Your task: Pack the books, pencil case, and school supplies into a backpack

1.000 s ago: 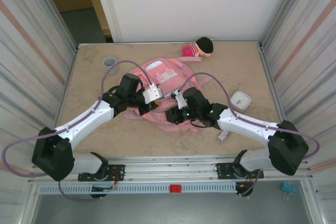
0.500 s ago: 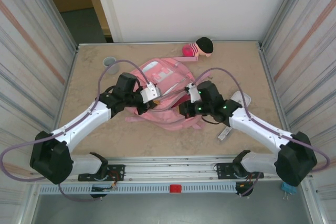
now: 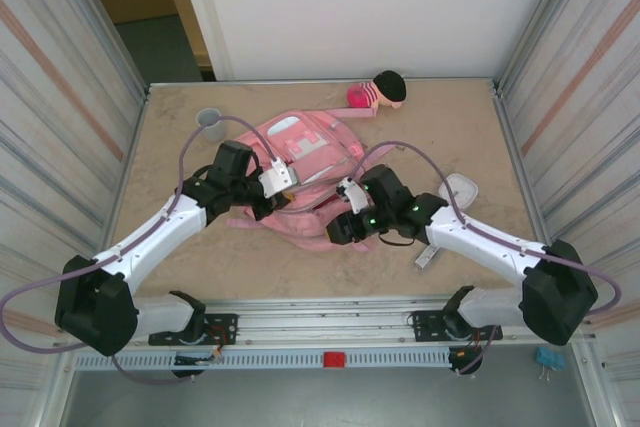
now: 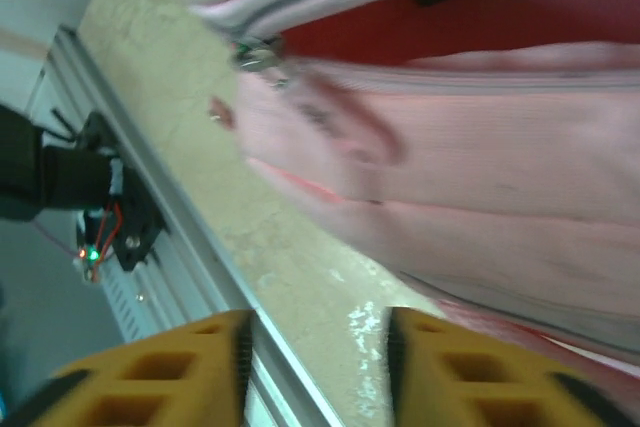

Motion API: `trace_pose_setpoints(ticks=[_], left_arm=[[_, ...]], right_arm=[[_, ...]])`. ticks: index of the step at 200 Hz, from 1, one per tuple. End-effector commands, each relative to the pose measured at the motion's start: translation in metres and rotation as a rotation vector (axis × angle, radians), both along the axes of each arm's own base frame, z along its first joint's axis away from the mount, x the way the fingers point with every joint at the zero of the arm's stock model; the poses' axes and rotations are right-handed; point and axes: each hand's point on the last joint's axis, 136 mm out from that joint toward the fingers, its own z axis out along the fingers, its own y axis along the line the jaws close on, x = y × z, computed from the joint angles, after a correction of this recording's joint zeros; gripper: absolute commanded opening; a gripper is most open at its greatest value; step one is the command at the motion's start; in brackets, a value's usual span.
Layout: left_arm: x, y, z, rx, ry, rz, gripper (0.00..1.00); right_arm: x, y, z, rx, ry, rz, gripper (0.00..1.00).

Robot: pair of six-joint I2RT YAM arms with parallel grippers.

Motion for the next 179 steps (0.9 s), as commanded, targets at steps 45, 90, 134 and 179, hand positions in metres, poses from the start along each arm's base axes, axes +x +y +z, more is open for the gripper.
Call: trace_pose_setpoints(ticks=[45,90,134,179], left_arm=[[-0.004,-0.018,0.037,-0.156,-0.017,-0.049,0.04],[-0.002,-0.020,0.040,-0.170,-0.017,-0.050,0.04],[-0.002,-0.021,0.041,-0.181,-0.016,-0.049,0.04],[0.000,-0.022,0.045,-0.193,-0.026,-0.041,0.04]], right_arm=[[0.034,0.031,0.030,0.091,-0.140,-0.022,0.54],[0.033,0.038,0.038,0.119,-0.148,0.009,0.35],[0.035,0.034,0.027,0.070,-0.138,-0.007,0.30],[0.027,0.039,0.007,-0.047,-0.148,0.020,0.49]])
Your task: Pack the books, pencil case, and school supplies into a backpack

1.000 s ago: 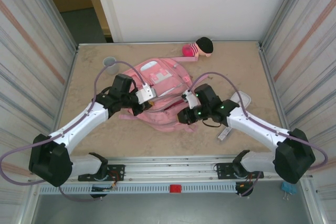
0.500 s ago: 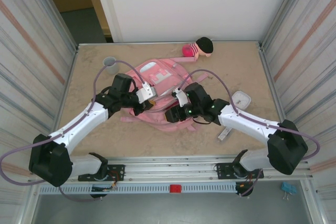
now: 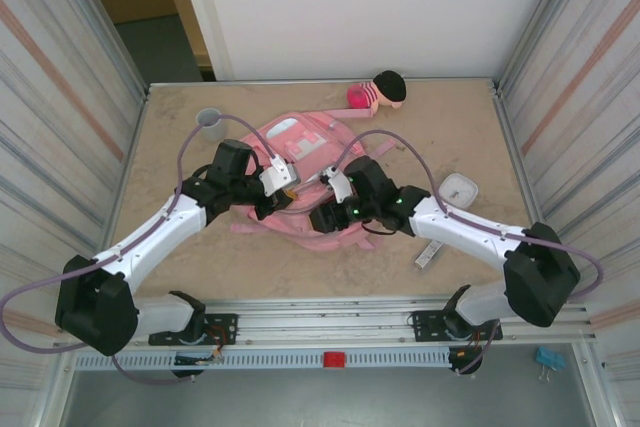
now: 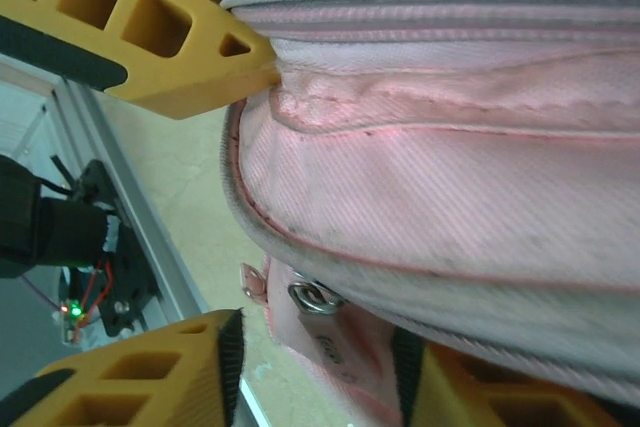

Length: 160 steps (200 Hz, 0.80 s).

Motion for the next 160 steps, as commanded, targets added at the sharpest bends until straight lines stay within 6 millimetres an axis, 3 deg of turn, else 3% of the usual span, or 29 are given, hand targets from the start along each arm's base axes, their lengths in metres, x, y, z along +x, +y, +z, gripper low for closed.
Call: trace_pose_setpoints(ticks=[1,33,68,138,160], left_arm=[[0.004,-0.014,0.037,-0.122,-0.071,-0.035,0.04],[0.007,-0.011,0.035,-0.100,-0.077,-0.013,0.04],[0.009,-0.004,0.027,-0.053,-0.082,0.011,0.04],[0.007,0.003,0.015,-0.008,-0.076,0.011,0.05],[0.003,0.000,0.020,-0.034,-0.073,-0.008,0.11]], right_arm=[[-0.001,0.003,-0.005,-0.071,-0.033,0.009,0.49],[0.010,-0.011,-0.008,-0.158,-0.073,-0.091,0.24],[0.011,-0.029,0.000,-0.186,-0.096,-0.140,0.09],[-0.015,-0.022,0.008,-0.054,0.075,0.002,0.00],[-0.014,-0.021,0.006,-0.055,0.083,0.001,0.00]])
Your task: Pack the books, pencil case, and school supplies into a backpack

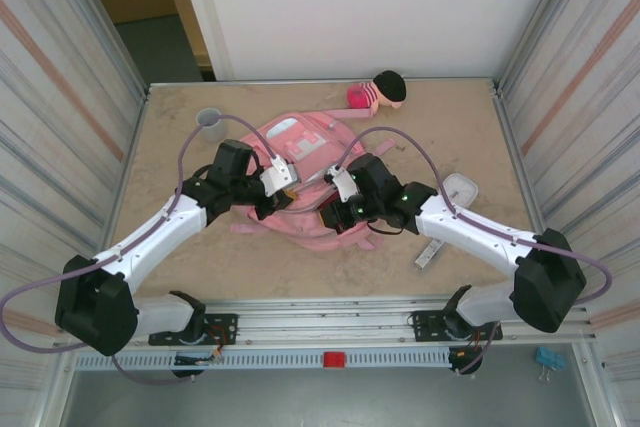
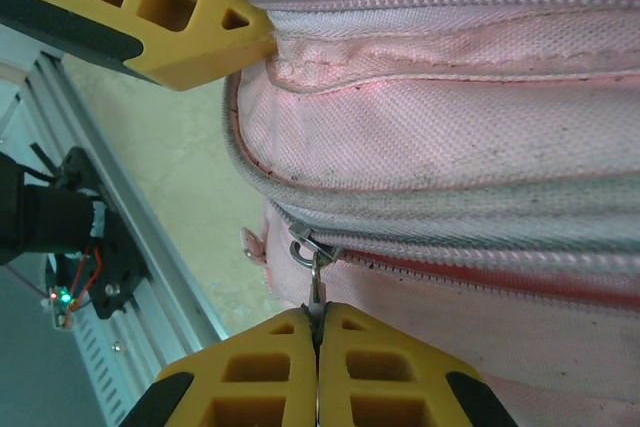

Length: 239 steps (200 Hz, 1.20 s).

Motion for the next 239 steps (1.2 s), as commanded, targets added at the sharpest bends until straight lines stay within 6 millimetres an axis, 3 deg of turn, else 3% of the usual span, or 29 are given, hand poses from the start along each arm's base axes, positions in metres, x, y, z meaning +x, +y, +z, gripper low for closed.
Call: trace_pose_setpoints(ticks=[1,35,43,83,105,160,182,217,239], left_arm=[[0.000,-0.003,0.022,-0.052,-0.059,-0.018,0.11],[-0.021,-0.009,0.027,-0.052,-0.093,-0.085,0.52],[-0.028,-0.010,0.025,-0.031,-0.124,-0.108,0.58],[-0.051,-0.013,0.004,0.061,-0.223,-0.171,0.62],[-0.051,-0.018,-0.012,0.119,-0.253,-0.176,0.62],[-0.021,-0.027,-0.027,0.132,-0.304,-0.081,0.50],[-0.022,-0.030,-0.029,0.127,-0.301,-0.100,0.44],[-0.035,-0.031,-0.033,0.122,-0.274,-0.157,0.13],[-0.041,-0.032,-0.032,0.111,-0.268,-0.185,0.00]], right_arm=[[-0.011,-0.003,-0.003,-0.004,0.065,0.023,0.00],[-0.012,0.005,0.004,0.046,0.068,0.041,0.00],[-0.011,0.005,0.004,0.050,0.071,0.042,0.00],[-0.014,0.006,0.002,0.065,0.100,0.059,0.00],[-0.016,0.008,0.002,0.077,0.111,0.070,0.00],[-0.018,0.009,0.002,0.092,0.131,0.083,0.00],[-0.018,0.009,0.000,0.092,0.141,0.083,0.00],[-0.013,0.005,-0.004,0.087,0.148,0.055,0.00],[-0.009,0.001,-0.007,0.077,0.151,0.027,0.00]])
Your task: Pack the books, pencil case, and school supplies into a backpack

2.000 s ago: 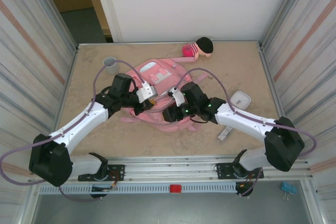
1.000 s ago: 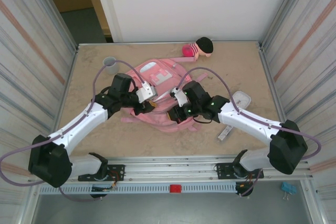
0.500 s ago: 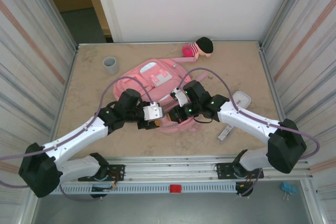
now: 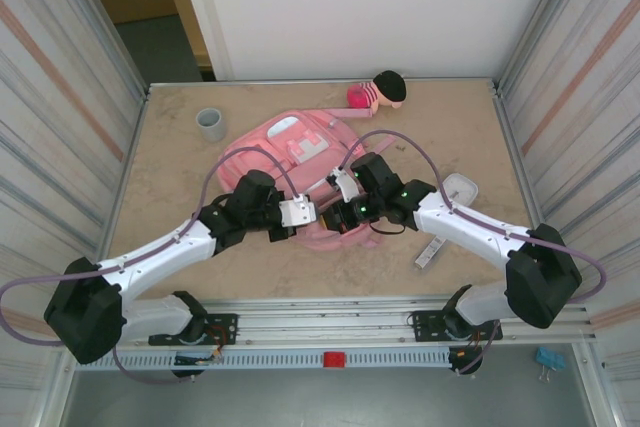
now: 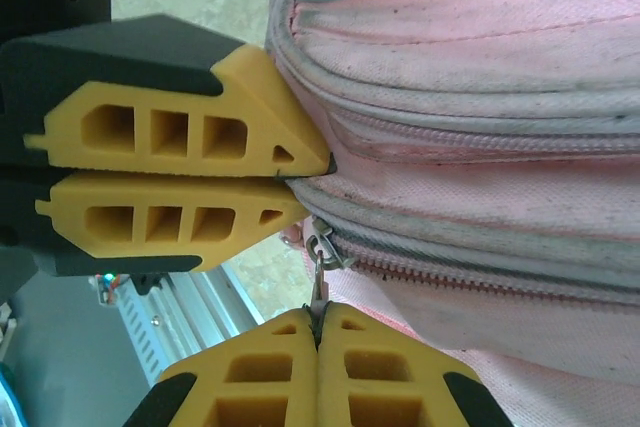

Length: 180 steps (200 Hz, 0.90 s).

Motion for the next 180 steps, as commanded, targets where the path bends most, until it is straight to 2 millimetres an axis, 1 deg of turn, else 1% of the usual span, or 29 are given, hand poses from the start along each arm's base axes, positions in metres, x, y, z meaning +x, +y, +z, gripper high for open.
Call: trace_pose_setpoints(ticks=[1,38,58,80,119,140,157,168,176,180], left_arm=[[-0.004,0.000,0.002,-0.011,-0.007,-0.026,0.00],[-0.010,-0.006,0.012,-0.044,0.012,-0.056,0.00],[-0.011,-0.010,0.020,-0.076,0.018,-0.062,0.00],[-0.011,-0.013,0.027,-0.102,0.023,-0.068,0.00],[-0.012,-0.014,0.038,-0.128,0.015,-0.068,0.00],[-0.012,-0.013,0.044,-0.138,0.007,-0.062,0.00],[-0.012,-0.012,0.048,-0.150,-0.003,-0.052,0.00],[-0.011,-0.012,0.051,-0.161,-0.004,-0.045,0.00],[-0.010,-0.012,0.052,-0.166,-0.006,-0.042,0.00],[-0.010,-0.012,0.052,-0.168,-0.005,-0.041,0.00]], right_arm=[[-0.003,0.004,0.006,0.048,0.023,0.010,0.00],[0.004,0.001,-0.003,0.012,0.010,-0.035,0.00],[0.006,0.004,-0.006,0.009,-0.007,-0.050,0.11],[0.008,0.009,-0.008,0.013,-0.022,-0.057,0.18],[0.012,0.015,-0.014,-0.001,-0.046,-0.071,0.25],[0.018,0.010,-0.019,-0.038,-0.064,-0.106,0.32],[0.020,0.004,-0.024,-0.075,-0.075,-0.134,0.34],[0.019,0.003,-0.025,-0.089,-0.082,-0.138,0.38],[0.018,0.002,-0.026,-0.104,-0.089,-0.142,0.38],[0.018,0.001,-0.026,-0.111,-0.097,-0.143,0.36]])
